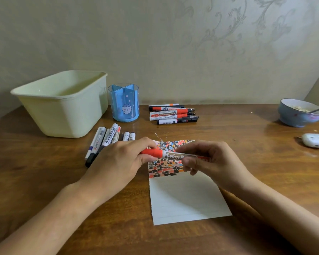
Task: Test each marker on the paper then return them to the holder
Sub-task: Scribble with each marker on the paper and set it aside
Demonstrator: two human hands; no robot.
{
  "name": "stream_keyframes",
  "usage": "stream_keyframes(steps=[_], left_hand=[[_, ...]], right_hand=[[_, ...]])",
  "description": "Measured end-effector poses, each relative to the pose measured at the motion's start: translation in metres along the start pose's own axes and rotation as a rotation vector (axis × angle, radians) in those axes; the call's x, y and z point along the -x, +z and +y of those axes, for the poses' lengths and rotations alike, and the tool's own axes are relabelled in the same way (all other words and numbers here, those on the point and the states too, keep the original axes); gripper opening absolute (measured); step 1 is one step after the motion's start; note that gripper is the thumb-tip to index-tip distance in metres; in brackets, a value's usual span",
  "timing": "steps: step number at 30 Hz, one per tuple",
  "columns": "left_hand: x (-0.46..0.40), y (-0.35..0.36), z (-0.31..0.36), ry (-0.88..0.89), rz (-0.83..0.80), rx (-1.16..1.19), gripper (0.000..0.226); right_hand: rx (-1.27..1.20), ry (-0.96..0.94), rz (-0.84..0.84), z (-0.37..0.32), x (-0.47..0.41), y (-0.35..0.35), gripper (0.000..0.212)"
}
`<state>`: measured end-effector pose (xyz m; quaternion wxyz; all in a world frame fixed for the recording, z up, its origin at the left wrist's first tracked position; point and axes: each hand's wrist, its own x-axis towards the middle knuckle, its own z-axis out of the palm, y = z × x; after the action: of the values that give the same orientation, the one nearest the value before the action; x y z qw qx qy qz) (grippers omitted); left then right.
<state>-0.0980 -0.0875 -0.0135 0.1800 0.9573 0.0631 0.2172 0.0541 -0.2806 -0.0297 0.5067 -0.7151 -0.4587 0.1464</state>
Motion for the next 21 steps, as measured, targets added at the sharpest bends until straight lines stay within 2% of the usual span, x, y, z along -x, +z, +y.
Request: stream_keyframes(steps=[3, 13, 16, 19, 21], left_hand=[[-0.001, 0.002, 0.0, 0.004, 0.021, 0.0, 0.048], [0.0, -0.007, 0.008, 0.083, 0.086, -0.02, 0.04], [-0.005, -0.014, 0.001, 0.063, 0.129, 0.026, 0.027], [-0.006, -0.017, -0.011, -0.014, 0.117, 0.032, 0.03], [-0.008, -0.019, -0.02, -0.075, 0.112, 0.03, 0.026]], right_hand=[[0.05, -0.03, 0.042, -0.002, 0.0, 0.002, 0.02], [0.05, -0.017, 0.09, -0.016, 0.002, 0.005, 0.015], [0.044, -0.025, 0.064, -0.024, -0.002, 0.007, 0.018], [0.019, -0.028, 0.07, -0.027, -0.007, 0.008, 0.036], [0.021, -0.037, 0.137, -0.028, -0.01, 0.005, 0.031]])
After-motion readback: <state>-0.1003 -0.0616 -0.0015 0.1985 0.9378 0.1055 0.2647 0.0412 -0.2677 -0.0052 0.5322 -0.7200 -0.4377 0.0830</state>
